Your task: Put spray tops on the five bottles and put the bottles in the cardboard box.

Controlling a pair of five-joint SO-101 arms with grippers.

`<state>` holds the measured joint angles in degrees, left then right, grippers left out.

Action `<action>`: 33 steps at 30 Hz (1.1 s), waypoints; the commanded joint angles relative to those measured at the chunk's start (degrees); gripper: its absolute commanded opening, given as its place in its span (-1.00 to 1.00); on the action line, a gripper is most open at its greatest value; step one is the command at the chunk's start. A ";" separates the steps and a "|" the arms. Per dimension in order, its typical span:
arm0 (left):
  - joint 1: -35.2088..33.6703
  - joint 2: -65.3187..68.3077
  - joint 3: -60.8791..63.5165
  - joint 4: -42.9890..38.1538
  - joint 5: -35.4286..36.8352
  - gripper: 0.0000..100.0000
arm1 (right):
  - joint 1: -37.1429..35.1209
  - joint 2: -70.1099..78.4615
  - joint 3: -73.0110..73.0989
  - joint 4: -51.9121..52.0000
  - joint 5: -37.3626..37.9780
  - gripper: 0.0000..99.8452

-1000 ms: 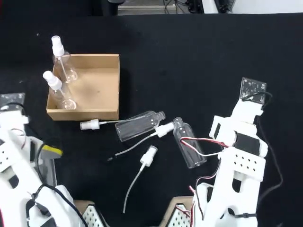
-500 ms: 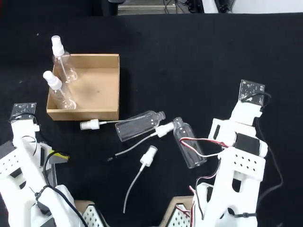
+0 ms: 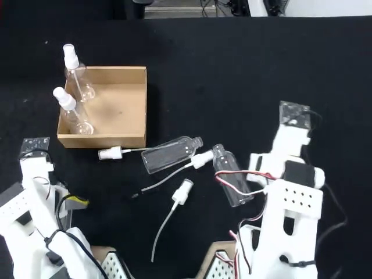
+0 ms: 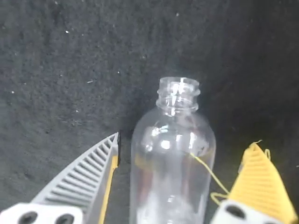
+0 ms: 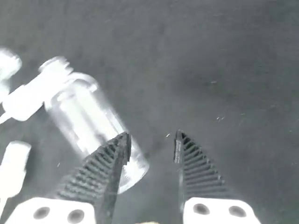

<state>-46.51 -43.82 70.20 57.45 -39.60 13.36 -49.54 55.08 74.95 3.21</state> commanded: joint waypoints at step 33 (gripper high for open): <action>7.78 -0.88 -0.92 6.15 20.40 -0.94 | -38.59 -0.84 19.56 -37.10 -26.37 -0.71</action>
<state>-43.52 -43.82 70.20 63.69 -26.24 -26.11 -49.63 74.95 39.78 -22.20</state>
